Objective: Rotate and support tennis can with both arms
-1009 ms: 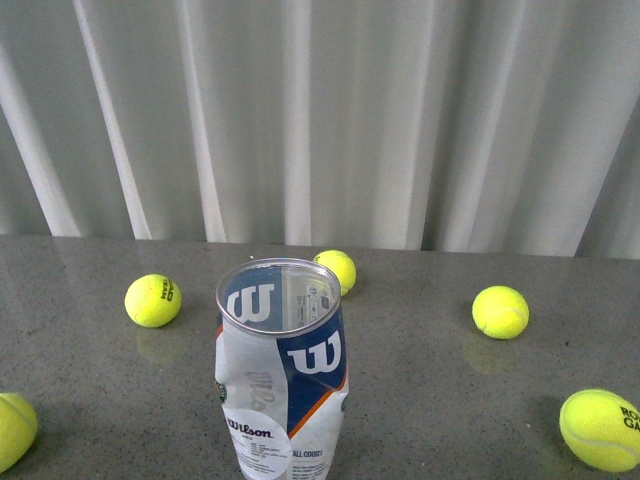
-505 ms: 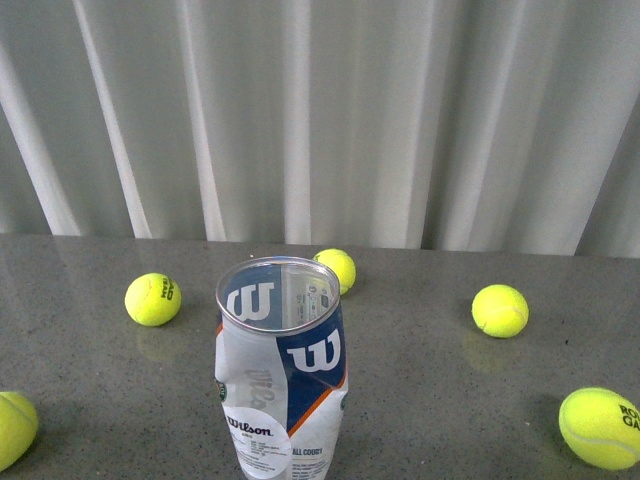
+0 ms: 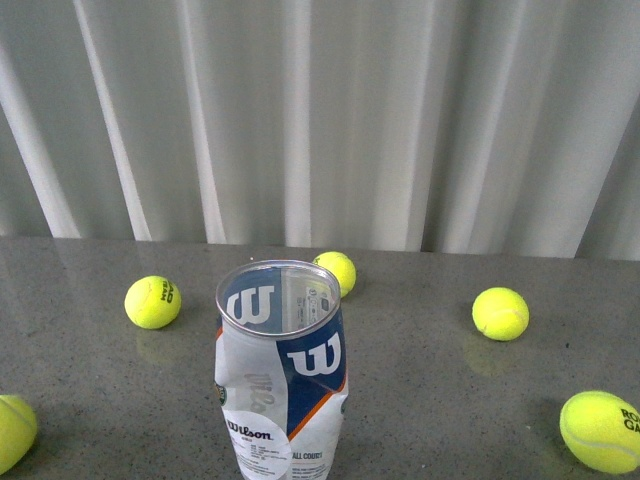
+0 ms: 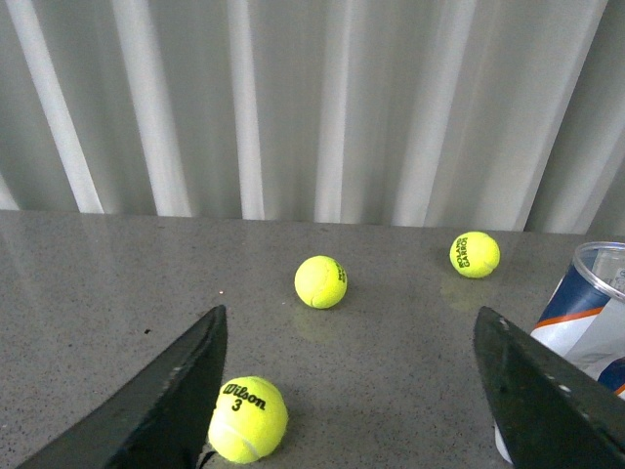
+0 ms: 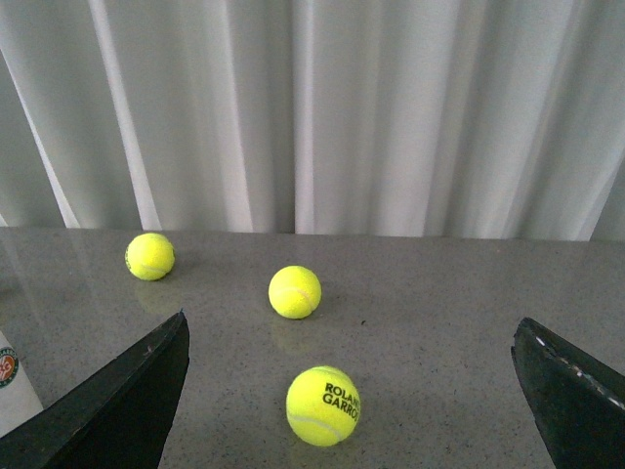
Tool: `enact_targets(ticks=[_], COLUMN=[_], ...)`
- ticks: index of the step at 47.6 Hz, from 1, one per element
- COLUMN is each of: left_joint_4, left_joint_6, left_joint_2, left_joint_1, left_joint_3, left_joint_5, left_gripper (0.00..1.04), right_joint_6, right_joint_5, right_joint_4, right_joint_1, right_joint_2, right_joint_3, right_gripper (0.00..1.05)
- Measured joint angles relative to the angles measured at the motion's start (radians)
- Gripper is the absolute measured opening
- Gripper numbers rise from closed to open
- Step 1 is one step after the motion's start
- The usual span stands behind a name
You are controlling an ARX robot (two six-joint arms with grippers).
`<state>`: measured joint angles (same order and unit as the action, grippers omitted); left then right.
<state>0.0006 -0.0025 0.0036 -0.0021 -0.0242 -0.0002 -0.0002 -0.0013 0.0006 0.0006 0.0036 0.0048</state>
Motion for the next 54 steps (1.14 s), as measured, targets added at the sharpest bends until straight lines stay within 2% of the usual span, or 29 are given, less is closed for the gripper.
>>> enact_targets(ticks=[2,7,10,54], left_joint_4=[0.000,0.000,0.000,0.000], left_joint_6=[0.000,0.001,0.000,0.000], left_joint_2=[0.000,0.000,0.000,0.000], left_joint_1=[0.000,0.000,0.000,0.000], left_joint_3=[0.000,0.000,0.000,0.000], left_joint_5=[0.000,0.000,0.000,0.000], left_gripper=[0.86,1.00,0.98,0.98], right_joint_6=[0.000,0.000,0.000,0.000], right_joint_5=[0.000,0.000,0.000,0.000], right_joint_4=[0.000,0.000,0.000,0.000], right_joint_1=[0.000,0.000,0.000,0.000], right_joint_2=[0.000,0.000,0.000,0.000], right_joint_3=[0.000,0.000,0.000,0.000], right_gripper=[0.98,0.98,0.98,0.98])
